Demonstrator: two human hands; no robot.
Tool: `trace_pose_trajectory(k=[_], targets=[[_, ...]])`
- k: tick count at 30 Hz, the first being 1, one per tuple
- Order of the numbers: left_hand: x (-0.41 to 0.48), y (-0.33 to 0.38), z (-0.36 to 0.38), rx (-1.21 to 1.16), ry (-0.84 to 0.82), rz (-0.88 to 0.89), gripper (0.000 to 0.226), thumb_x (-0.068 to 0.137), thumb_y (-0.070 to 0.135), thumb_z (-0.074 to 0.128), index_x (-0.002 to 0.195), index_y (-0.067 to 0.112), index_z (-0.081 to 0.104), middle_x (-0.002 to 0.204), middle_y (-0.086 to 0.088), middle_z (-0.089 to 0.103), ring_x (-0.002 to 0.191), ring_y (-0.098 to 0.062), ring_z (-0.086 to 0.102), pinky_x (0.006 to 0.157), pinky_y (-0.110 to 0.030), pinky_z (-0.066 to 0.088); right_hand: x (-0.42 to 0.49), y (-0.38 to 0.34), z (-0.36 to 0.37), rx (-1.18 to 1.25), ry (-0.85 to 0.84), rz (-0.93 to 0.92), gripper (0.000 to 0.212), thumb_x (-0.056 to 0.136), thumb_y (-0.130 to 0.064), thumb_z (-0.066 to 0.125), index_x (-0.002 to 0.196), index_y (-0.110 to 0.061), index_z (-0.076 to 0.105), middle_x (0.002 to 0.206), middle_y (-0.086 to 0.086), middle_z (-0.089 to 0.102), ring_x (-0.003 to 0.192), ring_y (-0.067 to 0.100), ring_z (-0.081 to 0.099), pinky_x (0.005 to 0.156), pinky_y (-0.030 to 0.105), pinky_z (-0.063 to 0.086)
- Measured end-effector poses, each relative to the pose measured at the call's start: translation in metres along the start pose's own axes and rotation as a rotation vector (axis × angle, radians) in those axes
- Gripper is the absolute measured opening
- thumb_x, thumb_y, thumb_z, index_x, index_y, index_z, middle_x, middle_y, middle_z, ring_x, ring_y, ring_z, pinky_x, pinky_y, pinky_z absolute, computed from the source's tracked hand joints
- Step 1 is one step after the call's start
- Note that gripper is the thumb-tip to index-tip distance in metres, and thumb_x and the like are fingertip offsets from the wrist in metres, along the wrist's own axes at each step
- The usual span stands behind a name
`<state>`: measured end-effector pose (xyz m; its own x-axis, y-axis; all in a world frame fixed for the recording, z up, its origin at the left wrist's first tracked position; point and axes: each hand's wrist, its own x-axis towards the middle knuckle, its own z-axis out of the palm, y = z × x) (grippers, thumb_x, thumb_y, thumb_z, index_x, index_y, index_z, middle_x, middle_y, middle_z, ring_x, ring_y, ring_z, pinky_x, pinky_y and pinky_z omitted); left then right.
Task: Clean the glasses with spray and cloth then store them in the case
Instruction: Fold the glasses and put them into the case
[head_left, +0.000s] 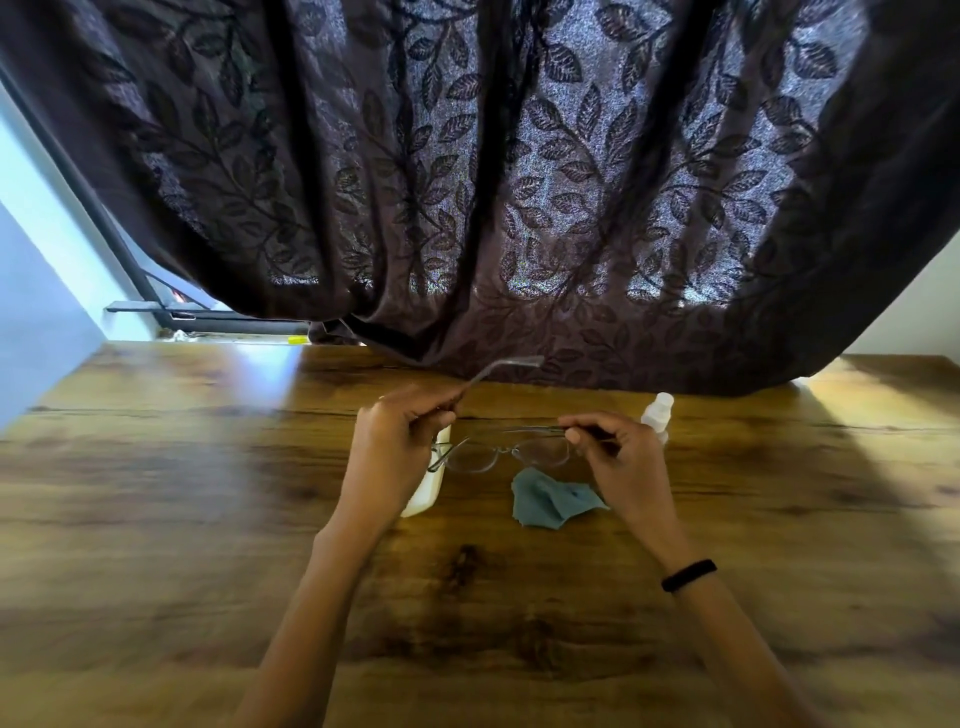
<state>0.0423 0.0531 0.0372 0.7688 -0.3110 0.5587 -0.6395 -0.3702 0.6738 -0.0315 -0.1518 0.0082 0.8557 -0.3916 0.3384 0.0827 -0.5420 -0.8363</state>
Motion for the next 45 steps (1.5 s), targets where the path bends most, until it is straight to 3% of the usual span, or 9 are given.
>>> trace_pose_trajectory(k=[3,7,12,19,23,29,33,39,45], targets=[[-0.004,-0.002,0.006,0.122,-0.102,0.058,0.032,0.076,-0.008,0.064,0.101,0.012,0.07,0.096,0.001,0.071,0.088,0.003,0.056,0.075,0.004,0.034,0.0,-0.002,0.001,0.051,0.011,0.025,0.016,0.083,-0.008,0.063,0.097,-0.015,0.069,0.094,-0.004,0.069,0.081,0.001,0.063,0.075,0.015,0.052],[-0.011,-0.009,0.015,0.19,-0.277,0.051,0.029,0.081,-0.002,0.062,0.102,0.016,0.07,0.099,0.0,0.07,0.091,-0.011,0.06,0.074,-0.006,0.035,0.003,-0.005,0.002,0.065,0.018,0.01,0.016,0.082,-0.01,0.064,0.096,-0.016,0.07,0.095,-0.005,0.069,0.087,0.004,0.064,0.079,0.02,0.05],[-0.014,-0.012,0.013,0.131,-0.32,-0.092,0.031,0.08,0.0,0.065,0.105,0.019,0.068,0.092,0.016,0.061,0.076,0.016,0.05,0.068,0.004,0.037,0.005,-0.008,0.003,0.234,-0.03,0.023,0.015,0.084,-0.01,0.062,0.093,-0.02,0.069,0.087,-0.009,0.068,0.08,-0.004,0.062,0.071,0.01,0.049],[-0.018,-0.022,-0.002,-0.498,-0.394,-0.563,0.03,0.078,-0.01,0.062,0.104,0.005,0.064,0.095,-0.013,0.069,0.072,-0.002,0.066,0.06,-0.011,0.051,0.026,-0.02,0.015,0.653,-0.354,0.155,0.022,0.082,-0.017,0.058,0.1,-0.024,0.069,0.088,-0.001,0.068,0.079,0.01,0.063,0.069,0.021,0.055],[-0.024,-0.034,-0.009,-0.817,-0.297,-0.813,0.027,0.068,0.004,0.068,0.095,0.009,0.07,0.084,-0.009,0.074,0.07,-0.012,0.069,0.051,-0.016,0.052,0.051,-0.026,0.042,0.649,-0.398,0.208,0.019,0.085,-0.003,0.058,0.097,-0.015,0.066,0.088,0.005,0.063,0.078,0.012,0.06,0.066,0.018,0.054],[-0.035,-0.053,-0.017,-1.042,-0.041,-0.909,0.026,0.092,0.021,0.048,0.112,0.007,0.058,0.09,-0.013,0.073,0.067,-0.017,0.07,0.049,-0.021,0.055,0.082,-0.028,0.082,0.643,-0.461,0.432,0.01,0.084,0.0,0.059,0.09,-0.004,0.065,0.077,0.003,0.061,0.066,0.008,0.058,0.057,0.014,0.054],[-0.046,-0.063,-0.017,-1.116,0.067,-0.932,0.042,0.081,0.028,0.057,0.119,0.011,0.053,0.1,-0.011,0.072,0.079,-0.02,0.07,0.064,-0.03,0.059,0.094,-0.026,0.103,0.597,-0.483,0.531,0.009,0.082,0.001,0.062,0.076,-0.006,0.064,0.072,0.006,0.059,0.057,0.008,0.057,0.05,0.015,0.053],[-0.063,-0.062,0.001,-0.845,0.127,-0.804,0.088,0.063,0.001,0.074,0.135,0.028,0.032,0.125,-0.002,0.049,0.101,-0.019,0.058,0.067,-0.028,0.056,0.104,-0.016,0.125,0.502,-0.466,0.597,0.009,0.08,0.001,0.065,0.072,-0.003,0.062,0.069,0.008,0.058,0.045,0.004,0.058,0.046,0.014,0.052],[-0.067,-0.047,0.022,-0.23,0.085,-0.593,0.087,0.076,-0.004,0.068,0.143,0.023,0.02,0.139,-0.005,0.031,0.118,-0.019,0.046,0.089,-0.045,0.052,0.105,-0.009,0.132,0.378,-0.462,0.558,0.009,0.079,0.0,0.066,0.071,-0.002,0.062,0.067,0.01,0.058,0.045,0.005,0.056,0.043,0.012,0.048]])
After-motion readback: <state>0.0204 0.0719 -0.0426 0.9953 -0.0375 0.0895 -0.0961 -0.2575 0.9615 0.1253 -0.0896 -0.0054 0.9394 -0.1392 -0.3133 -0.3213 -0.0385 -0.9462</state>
